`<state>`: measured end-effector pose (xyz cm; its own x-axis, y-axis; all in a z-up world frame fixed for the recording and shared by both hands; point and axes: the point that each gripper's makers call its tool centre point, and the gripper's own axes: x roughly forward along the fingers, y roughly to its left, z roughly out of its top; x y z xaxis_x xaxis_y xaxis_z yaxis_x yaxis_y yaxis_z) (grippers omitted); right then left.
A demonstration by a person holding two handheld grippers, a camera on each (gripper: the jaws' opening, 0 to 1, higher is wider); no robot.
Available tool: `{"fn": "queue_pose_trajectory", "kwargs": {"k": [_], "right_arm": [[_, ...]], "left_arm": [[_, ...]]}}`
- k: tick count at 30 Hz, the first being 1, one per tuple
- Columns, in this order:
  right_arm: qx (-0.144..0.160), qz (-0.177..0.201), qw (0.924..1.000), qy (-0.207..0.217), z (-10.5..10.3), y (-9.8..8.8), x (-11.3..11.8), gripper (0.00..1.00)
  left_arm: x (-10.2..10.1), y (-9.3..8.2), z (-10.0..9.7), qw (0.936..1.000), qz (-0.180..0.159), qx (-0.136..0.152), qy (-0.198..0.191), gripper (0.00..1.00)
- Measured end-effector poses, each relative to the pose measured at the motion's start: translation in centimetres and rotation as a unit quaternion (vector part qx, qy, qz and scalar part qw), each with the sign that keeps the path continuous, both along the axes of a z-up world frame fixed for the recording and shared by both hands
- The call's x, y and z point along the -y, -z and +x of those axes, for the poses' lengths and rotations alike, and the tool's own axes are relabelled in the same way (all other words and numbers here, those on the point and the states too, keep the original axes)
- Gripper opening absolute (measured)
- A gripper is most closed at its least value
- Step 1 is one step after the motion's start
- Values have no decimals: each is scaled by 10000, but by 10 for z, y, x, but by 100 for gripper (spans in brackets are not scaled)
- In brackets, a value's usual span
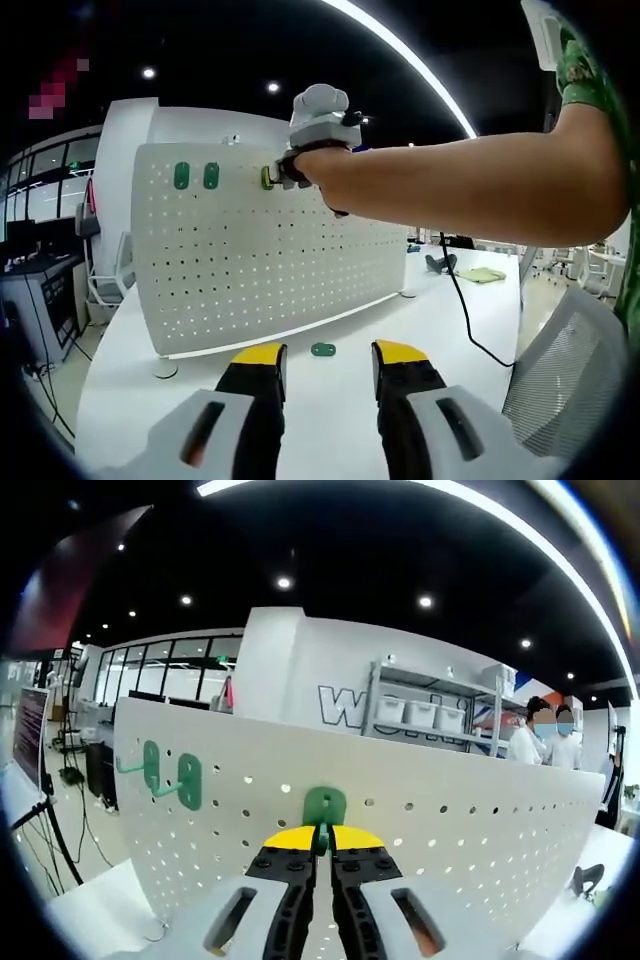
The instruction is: Insert the hook assembly into the mounting plate slot until the hook locks in place.
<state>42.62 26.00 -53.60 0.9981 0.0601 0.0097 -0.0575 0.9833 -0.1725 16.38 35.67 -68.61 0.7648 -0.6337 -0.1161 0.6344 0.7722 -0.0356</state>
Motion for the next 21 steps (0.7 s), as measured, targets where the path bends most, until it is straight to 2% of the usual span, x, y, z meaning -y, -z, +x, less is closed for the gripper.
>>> {"fn": "queue_pose_trajectory", "kwargs": {"k": [21], "right_arm": [[-46,123,9999,-55,-1,6,1,10]], "left_arm": [[0,0,0,10000,2,-10,-36,36]]}}
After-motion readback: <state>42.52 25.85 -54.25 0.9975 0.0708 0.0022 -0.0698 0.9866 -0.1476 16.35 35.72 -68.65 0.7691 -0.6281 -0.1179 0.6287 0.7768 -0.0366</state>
